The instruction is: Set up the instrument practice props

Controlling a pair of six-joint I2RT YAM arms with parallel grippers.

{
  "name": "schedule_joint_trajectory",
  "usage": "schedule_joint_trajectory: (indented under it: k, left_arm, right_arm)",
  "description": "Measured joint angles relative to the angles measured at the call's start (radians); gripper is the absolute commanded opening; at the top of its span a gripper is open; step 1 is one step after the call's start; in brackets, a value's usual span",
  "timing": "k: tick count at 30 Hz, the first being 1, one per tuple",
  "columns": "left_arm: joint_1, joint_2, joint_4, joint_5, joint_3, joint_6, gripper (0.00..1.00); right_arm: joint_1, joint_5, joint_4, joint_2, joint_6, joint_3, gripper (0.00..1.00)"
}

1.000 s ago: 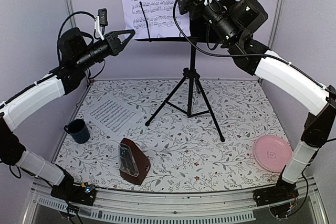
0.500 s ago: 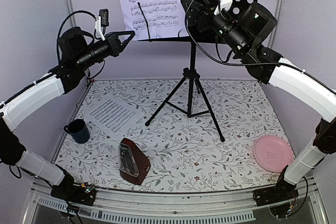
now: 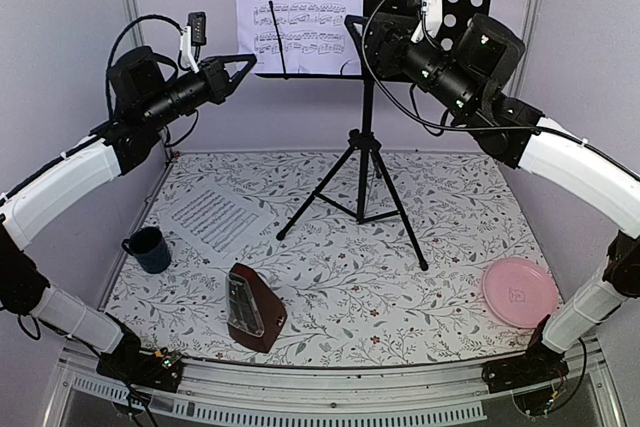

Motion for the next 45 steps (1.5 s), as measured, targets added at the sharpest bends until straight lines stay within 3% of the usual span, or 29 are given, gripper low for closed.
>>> schedule_joint_trajectory:
  k: [10,14,19,28,37,45]
  left_arm:
    - [0.000,0.000,-0.008,0.000,0.005,0.009,0.02]
    - [0.000,0.000,-0.010,0.000,0.005,0.012,0.22]
    - [-0.005,-0.002,-0.030,-0.009,0.006,0.024,0.40]
    - [-0.007,-0.103,-0.082,-0.061,-0.028,0.035,0.97]
    - [0.007,-0.323,-0.225,-0.215,-0.232,0.048,0.99]
    - [0.132,-0.237,-0.407,-0.212,-0.381,0.052,0.99]
  right_arm:
    - [-0.023,0.021,-0.072,-0.039,0.177,-0.060,0.69]
    - [-0.027,0.021,-0.079,-0.047,0.207,-0.068,0.69]
    - [-0.029,0.021,-0.084,-0.049,0.220,-0.071,0.70]
    - [-0.029,0.017,-0.086,-0.104,0.216,-0.105,0.74]
    - [-0.029,-0.063,-0.094,-0.196,0.195,-0.192,0.79]
    - [-0.029,-0.212,-0.140,-0.275,0.192,-0.318,0.80]
